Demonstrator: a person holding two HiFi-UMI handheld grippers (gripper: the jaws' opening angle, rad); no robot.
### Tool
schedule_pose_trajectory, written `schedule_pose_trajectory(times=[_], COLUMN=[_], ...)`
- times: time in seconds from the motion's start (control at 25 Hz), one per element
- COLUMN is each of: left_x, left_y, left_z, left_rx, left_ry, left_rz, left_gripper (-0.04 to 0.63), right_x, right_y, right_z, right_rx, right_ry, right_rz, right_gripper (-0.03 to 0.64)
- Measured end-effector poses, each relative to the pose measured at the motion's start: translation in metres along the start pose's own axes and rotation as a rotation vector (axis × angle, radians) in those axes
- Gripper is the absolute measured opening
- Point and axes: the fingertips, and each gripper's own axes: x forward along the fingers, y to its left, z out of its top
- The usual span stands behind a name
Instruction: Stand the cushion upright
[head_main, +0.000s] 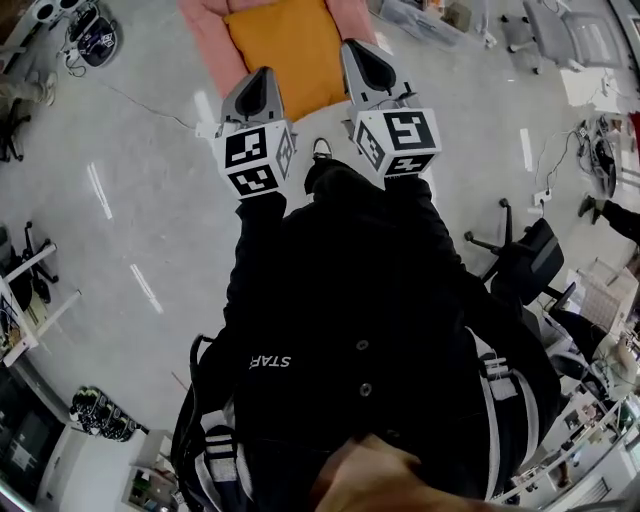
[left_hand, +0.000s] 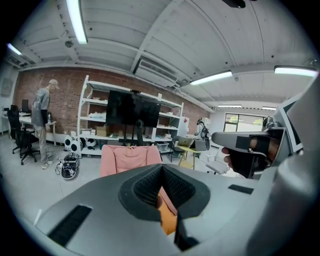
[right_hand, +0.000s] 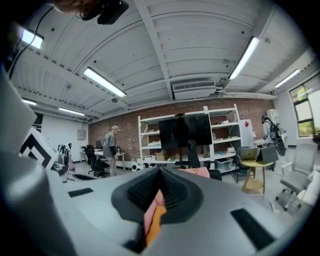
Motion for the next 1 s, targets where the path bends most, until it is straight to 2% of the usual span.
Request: schedule_pose_trajectory(times=[0.2,0.36,0.76,1.0], left_x=[0.059,0.082,0.122,0.156], left_y=[0.009,0.015,0.048,0.073], left_z=[-0.007,-0.023,-0.074,-0.118], left_rx=[-0.017,-0.027,-0.073,-0.102], left_ry=[0.051,0.107,0.227,0.315], left_rz=[0.054,0.093,0.127,0.123], left_gripper=[0.0,0.0,0.0,0.0], right_x=[0.048,0.067,0.108,0.138], right_y=[-0.045,-0.063,-0.067,-0.075], right_z=[-0.014,-0.039,-0.117,-0.173], right_rx=[0.016,0.017,0.088,0.101], right_ry=[0.034,0.091,0.289,0.4], right_rz=[0.018,0.039,0.081,0.055], right_gripper=[0.014,0.014,0.014,0.014])
